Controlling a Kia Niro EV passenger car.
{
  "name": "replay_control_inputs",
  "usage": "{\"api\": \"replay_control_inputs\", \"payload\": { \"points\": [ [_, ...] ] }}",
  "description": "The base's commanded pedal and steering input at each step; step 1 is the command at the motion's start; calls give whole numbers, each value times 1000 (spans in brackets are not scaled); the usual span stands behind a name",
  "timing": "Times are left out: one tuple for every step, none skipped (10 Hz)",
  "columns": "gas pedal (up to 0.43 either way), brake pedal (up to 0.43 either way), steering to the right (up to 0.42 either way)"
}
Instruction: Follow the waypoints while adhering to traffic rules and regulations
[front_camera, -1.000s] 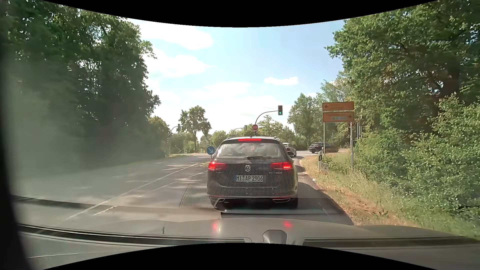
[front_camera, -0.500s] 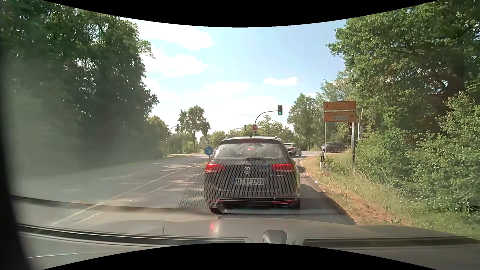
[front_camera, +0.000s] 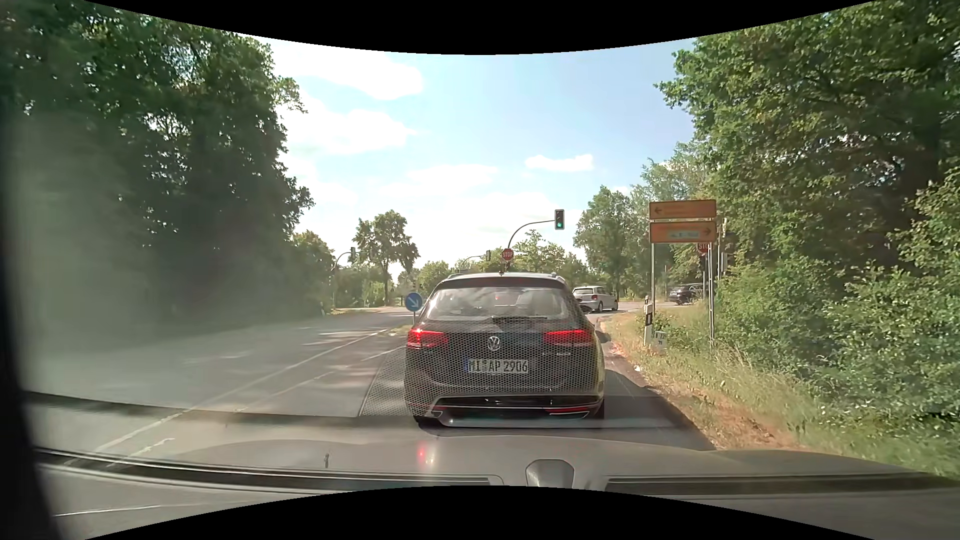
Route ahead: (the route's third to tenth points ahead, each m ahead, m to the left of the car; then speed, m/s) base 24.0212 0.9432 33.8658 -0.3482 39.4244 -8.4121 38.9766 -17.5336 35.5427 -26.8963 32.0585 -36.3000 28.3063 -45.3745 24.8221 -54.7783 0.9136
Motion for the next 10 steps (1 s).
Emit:
{"api": "replay_control_inputs", "payload": {
  "points": [
    [0, 6, 33],
    [0, 6, 33],
    [0, 6, 33],
    [0, 6, 33],
    [0, 6, 33],
    [0, 6, 33],
    [0, 6, 33],
    [47, 6, 33],
    [87, 6, 33],
    [110, 6, 32]
  ]
}}
